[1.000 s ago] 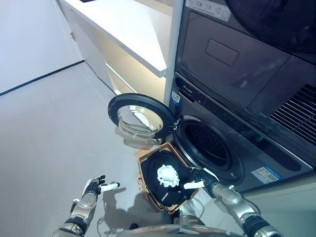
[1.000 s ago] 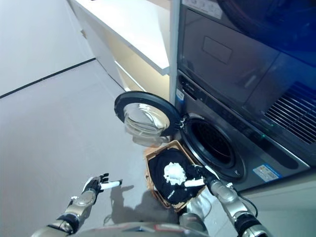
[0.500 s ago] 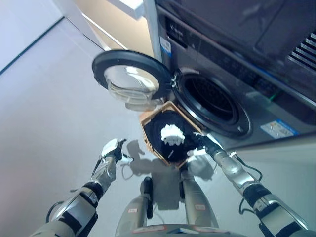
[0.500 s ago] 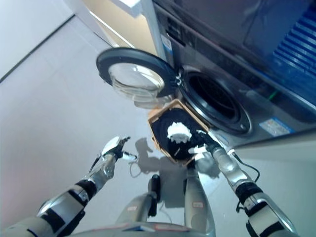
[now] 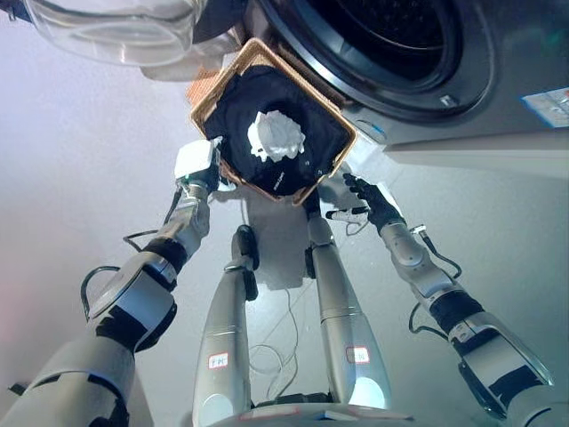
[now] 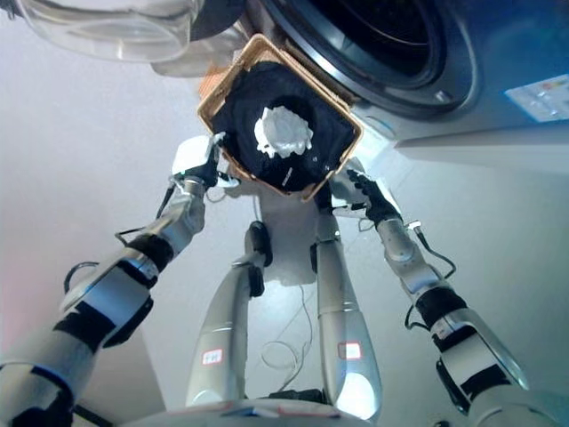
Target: Put the clothes in the basket into the washing machine.
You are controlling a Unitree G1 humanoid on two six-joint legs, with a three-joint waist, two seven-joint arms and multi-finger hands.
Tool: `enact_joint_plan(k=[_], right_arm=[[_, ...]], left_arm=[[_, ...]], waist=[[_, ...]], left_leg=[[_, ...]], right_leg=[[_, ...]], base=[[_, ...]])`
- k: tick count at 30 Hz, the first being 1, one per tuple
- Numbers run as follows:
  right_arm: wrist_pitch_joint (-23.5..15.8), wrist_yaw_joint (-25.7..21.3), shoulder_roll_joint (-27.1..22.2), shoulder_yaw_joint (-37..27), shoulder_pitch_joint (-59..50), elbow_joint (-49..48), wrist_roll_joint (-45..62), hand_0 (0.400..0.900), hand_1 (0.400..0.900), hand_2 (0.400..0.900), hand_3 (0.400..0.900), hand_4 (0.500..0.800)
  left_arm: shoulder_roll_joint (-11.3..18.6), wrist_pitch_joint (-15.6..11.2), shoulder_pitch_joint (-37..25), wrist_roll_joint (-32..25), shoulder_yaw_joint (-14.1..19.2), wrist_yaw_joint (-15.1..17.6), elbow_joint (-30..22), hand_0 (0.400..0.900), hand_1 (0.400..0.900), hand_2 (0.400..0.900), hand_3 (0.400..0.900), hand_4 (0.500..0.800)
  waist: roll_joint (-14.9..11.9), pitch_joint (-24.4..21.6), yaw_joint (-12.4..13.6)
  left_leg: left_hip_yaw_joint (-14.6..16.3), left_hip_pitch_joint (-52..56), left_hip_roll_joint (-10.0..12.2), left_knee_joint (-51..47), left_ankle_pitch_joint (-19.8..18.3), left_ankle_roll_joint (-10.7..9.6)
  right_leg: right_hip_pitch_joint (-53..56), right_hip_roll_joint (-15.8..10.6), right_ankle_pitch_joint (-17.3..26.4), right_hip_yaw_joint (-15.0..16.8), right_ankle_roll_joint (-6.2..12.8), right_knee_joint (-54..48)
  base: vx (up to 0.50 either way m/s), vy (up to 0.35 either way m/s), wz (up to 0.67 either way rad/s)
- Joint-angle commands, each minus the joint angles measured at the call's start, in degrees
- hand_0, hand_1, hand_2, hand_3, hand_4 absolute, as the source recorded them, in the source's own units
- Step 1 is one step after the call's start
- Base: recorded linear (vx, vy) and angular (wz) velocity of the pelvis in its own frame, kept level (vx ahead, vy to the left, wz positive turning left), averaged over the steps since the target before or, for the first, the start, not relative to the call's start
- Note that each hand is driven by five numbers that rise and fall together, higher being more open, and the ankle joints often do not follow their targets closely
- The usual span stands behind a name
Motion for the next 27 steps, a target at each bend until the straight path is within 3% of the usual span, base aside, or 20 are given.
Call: enact_joint_plan(k=[1, 6, 7, 9, 10, 11, 15, 27], right_arm=[[-4.4, -2.3, 1.2, 1.2, 1.2, -7.6, 1.6, 0.9, 0.9, 0.9, 0.9, 0.8], [-5.1, -3.6, 3.5, 2.5, -0.1, -9.1, 2.5, 0.9, 0.9, 0.9, 0.9, 0.8], [-5.3, -3.6, 3.7, 3.1, -0.2, -9.1, 2.5, 0.9, 0.9, 0.9, 0.9, 0.8], [-5.5, -3.1, 4.1, 3.9, 0.3, -9.3, 2.3, 0.9, 0.9, 0.9, 0.9, 0.8], [-5.7, -2.7, 4.3, 4.3, 0.4, -9.0, 2.2, 0.9, 0.9, 0.9, 0.9, 0.8], [-5.6, -2.6, 4.4, 4.6, 0.7, -8.6, 2.1, 0.9, 0.9, 0.9, 0.9, 0.8], [-5.6, -1.9, 5.1, 6.0, 0.8, -6.7, 2.3, 0.9, 0.9, 0.9, 0.9, 0.8], [-5.9, -1.3, 5.6, 6.2, 1.2, -4.1, 4.6, 0.9, 0.9, 0.9, 0.9, 0.8]], left_arm=[[3.3, 1.3, 2.0, 1.5, 2.1, 3.3, 0.7, 0.9, 0.9, 0.9, 0.9, 0.8], [3.5, 2.3, -0.5, 2.6, 0.6, 4.0, 0.5, 0.9, 0.9, 0.9, 0.9, 0.8], [3.5, 2.8, -1.3, 3.6, 0.0, 4.6, 0.5, 0.9, 0.9, 0.9, 0.9, 0.8], [3.3, 3.7, -2.0, 4.8, -0.5, 5.5, 0.7, 0.9, 0.9, 0.9, 0.9, 0.8], [3.3, 4.2, -2.6, 5.5, -0.8, 6.1, 0.9, 0.9, 0.9, 0.9, 0.9, 0.8], [3.3, 4.3, -2.7, 5.6, -1.0, 6.4, 0.9, 0.9, 0.9, 0.9, 0.9, 0.8], [2.9, 4.8, -4.3, 5.9, -1.5, 7.9, 1.0, 0.9, 0.9, 0.9, 0.9, 0.8], [4.3, 3.8, -11.0, 2.9, -3.2, 9.4, 1.3, 0.9, 0.9, 0.9, 0.9, 0.8]], waist=[[2.0, -4.0, -1.4], [2.3, -4.0, -1.6], [2.7, -3.9, -1.3], [2.9, -4.1, -1.3], [2.8, -4.2, -1.8], [3.2, -4.2, -1.3], [3.9, -4.6, -1.0], [5.4, -5.8, -1.6]], left_leg=[[-1.1, -9.1, 0.7, 0.3, 5.2, 0.0], [0.2, -14.6, 0.5, 6.1, 2.6, 0.7], [0.1, -14.5, 0.8, 7.6, 0.0, 0.7], [0.4, -15.7, 0.6, 8.6, -0.5, 0.9], [0.9, -16.7, 0.1, 8.4, 1.2, 1.1], [0.8, -16.0, 0.5, 9.1, -0.9, 1.1], [2.1, -15.7, 0.2, 8.3, -1.4, 1.5], [4.4, -16.9, 0.0, 10.9, -3.7, 2.3]], right_leg=[[-6.1, -1.6, -2.6, 2.2, 4.35, 4.7], [-11.5, -0.5, -3.9, 2.9, 4.09, 9.2], [-11.8, 0.0, -6.2, 2.7, 3.94, 11.2], [-13.1, 0.1, -6.5, 2.7, 3.93, 12.1], [-13.8, -0.2, -4.6, 3.2, 4.07, 11.3], [-13.8, 0.2, -6.7, 2.9, 3.95, 12.6], [-14.5, 0.5, -6.8, 3.7, 4.0, 12.2], [-16.7, 1.2, -7.6, 4.9, 4.22, 13.8]], base=[[-0.04, 0.033, -0.12], [0.01, 0.034, -0.12], [0.11, 0.034, -0.14], [0.03, 0.03, -0.04], [0.04, 0.029, -0.04], [0.05, 0.036, -0.07], [0.08, 0.043, -0.15], [0.03, 0.017, -0.08]])
